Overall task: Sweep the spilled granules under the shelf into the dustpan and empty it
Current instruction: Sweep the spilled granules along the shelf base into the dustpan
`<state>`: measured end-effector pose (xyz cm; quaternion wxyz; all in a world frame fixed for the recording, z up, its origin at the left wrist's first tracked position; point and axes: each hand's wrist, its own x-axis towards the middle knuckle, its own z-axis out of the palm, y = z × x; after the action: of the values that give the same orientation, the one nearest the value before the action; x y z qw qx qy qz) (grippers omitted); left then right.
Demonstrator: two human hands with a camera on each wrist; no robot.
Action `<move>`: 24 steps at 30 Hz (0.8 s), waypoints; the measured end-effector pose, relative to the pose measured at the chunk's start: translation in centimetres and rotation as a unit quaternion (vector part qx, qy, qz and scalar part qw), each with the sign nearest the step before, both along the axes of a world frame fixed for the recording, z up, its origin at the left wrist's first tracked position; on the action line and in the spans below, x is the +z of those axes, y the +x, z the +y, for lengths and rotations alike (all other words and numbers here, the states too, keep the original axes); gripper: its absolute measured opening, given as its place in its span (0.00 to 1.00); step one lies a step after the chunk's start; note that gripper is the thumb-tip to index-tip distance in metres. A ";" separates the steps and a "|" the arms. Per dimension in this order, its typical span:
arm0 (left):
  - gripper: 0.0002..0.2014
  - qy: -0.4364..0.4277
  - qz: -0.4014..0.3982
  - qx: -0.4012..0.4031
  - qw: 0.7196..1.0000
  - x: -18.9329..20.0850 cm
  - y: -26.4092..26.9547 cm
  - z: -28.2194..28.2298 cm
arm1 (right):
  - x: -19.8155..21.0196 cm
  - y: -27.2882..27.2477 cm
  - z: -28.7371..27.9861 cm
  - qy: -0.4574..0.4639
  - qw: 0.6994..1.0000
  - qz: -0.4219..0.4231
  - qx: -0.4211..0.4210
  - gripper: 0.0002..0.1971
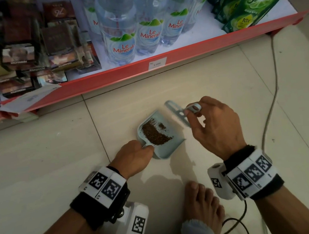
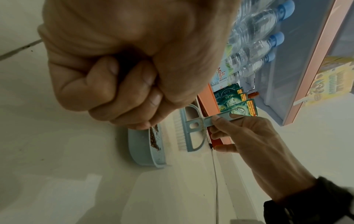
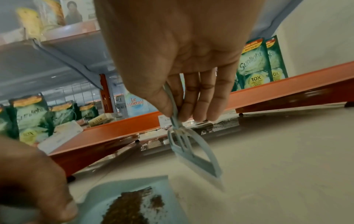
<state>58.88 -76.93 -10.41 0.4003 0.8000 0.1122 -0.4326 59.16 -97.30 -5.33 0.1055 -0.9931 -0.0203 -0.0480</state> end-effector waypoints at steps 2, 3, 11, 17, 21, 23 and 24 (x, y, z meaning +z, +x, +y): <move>0.14 0.001 -0.001 -0.002 1.000 0.0 -0.1 0.0 | -0.2 0.4 -0.1 -0.049 0.998 0.015 -0.023 0.15; 0.14 0.002 -0.003 -0.004 1.000 0.0 -0.1 0.1 | -0.5 0.5 0.0 -0.061 0.997 0.034 -0.016 0.16; 0.15 0.010 -0.005 -0.001 1.000 -0.4 -0.2 0.5 | -0.4 -0.4 0.6 0.067 0.996 0.024 0.052 0.13; 0.15 0.005 -0.008 0.002 1.000 -0.4 -0.3 0.6 | -0.5 0.4 0.1 -0.039 0.998 0.039 -0.013 0.16; 0.15 0.006 -0.004 0.007 1.000 -0.4 -0.3 0.7 | -0.7 -0.6 1.1 0.011 0.991 0.102 0.085 0.16; 0.17 0.008 -0.002 0.010 1.000 -0.5 -0.3 0.8 | -0.2 -0.5 1.1 0.038 0.994 0.070 0.080 0.15; 0.18 0.008 -0.001 0.011 1.000 -0.6 -0.3 0.8 | 0.0 -0.3 1.0 0.038 0.996 0.044 0.068 0.14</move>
<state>58.61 -76.09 -11.00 0.3989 0.8025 0.1238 -0.4261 58.85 -96.28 -5.35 0.1475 -0.9857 -0.0813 0.0027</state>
